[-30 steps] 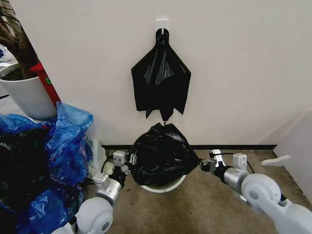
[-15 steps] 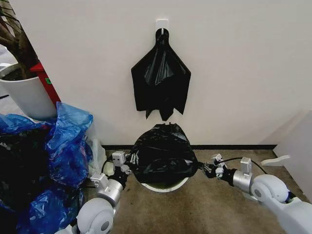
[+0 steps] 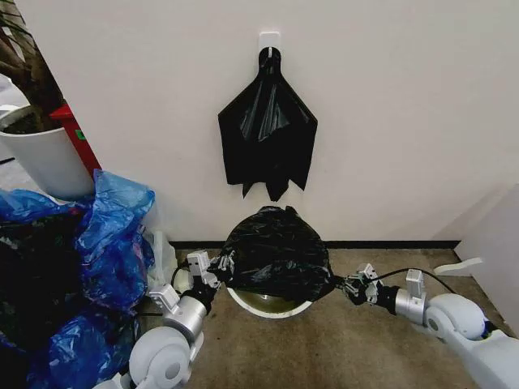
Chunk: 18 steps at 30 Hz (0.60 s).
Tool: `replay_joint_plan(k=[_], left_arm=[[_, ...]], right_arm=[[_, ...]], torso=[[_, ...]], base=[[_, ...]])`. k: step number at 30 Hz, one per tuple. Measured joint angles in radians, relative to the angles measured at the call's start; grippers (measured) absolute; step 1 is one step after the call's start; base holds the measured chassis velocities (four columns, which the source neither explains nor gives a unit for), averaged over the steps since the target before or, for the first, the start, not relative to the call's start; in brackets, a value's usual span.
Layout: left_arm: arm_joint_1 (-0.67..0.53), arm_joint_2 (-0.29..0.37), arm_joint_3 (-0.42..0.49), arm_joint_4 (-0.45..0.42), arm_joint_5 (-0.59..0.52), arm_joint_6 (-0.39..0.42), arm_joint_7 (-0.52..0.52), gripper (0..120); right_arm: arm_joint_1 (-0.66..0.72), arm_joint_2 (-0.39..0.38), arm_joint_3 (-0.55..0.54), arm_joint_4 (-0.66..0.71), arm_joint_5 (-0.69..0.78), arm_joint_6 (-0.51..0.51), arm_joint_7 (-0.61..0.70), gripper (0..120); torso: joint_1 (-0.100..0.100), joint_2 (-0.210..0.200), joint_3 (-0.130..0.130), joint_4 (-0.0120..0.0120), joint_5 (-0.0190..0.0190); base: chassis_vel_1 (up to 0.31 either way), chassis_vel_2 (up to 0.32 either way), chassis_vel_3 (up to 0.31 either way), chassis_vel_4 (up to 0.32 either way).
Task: Place the garbage bag over the trash bin.
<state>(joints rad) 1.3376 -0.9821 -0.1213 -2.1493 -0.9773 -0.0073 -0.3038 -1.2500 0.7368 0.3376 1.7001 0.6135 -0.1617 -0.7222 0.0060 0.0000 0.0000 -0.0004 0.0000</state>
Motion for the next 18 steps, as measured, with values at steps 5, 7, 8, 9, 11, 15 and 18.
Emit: replay_joint_plan(k=[5,7,8,9,11,15,18], left_arm=[[-0.005,-0.006,0.001,-0.004,-0.015,0.005,-0.014,4],[-0.007,-0.006,0.002,-0.003,-0.008,0.006,-0.020,4],[-0.008,-0.008,0.002,0.001,-0.003,0.007,-0.027,4],[-0.009,-0.009,0.002,0.006,0.000,0.009,-0.035,4],[-0.010,-0.010,0.003,0.009,0.001,0.010,-0.041,4],[-0.024,-0.014,0.003,0.027,-0.004,0.016,-0.070,4],[-0.037,-0.014,0.002,0.036,-0.022,0.020,-0.085,4]], right_arm=[[-0.009,0.003,0.000,0.020,-0.013,0.022,0.033,0],[-0.026,-0.002,0.001,0.047,-0.011,0.032,0.097,4],[-0.040,-0.006,0.004,0.074,-0.004,0.034,0.151,8],[-0.053,-0.010,0.009,0.099,0.002,0.035,0.195,13],[-0.063,-0.012,0.015,0.116,0.006,0.037,0.221,18],[-0.117,-0.019,0.050,0.175,0.016,0.038,0.296,34],[-0.158,-0.020,0.096,0.201,0.017,0.044,0.303,46]], torso=[[0.000,0.000,0.000,0.0002,0.0000],[0.000,0.000,0.000,0.0001,0.0001],[0.000,0.000,0.000,0.0000,0.0001],[0.000,0.000,0.000,0.0001,-0.0002],[0.000,0.000,0.000,0.0001,-0.0004],[0.000,0.000,0.000,0.0001,-0.0002],[0.000,0.000,0.000,-0.0001,0.0000]], base=[[0.000,0.000,0.000,0.000],[0.000,0.000,0.000,0.000],[0.000,0.000,0.000,0.000],[0.000,0.000,0.000,0.000],[0.000,0.000,0.000,0.000],[0.000,0.000,0.000,0.000],[0.000,0.000,0.000,0.000]])
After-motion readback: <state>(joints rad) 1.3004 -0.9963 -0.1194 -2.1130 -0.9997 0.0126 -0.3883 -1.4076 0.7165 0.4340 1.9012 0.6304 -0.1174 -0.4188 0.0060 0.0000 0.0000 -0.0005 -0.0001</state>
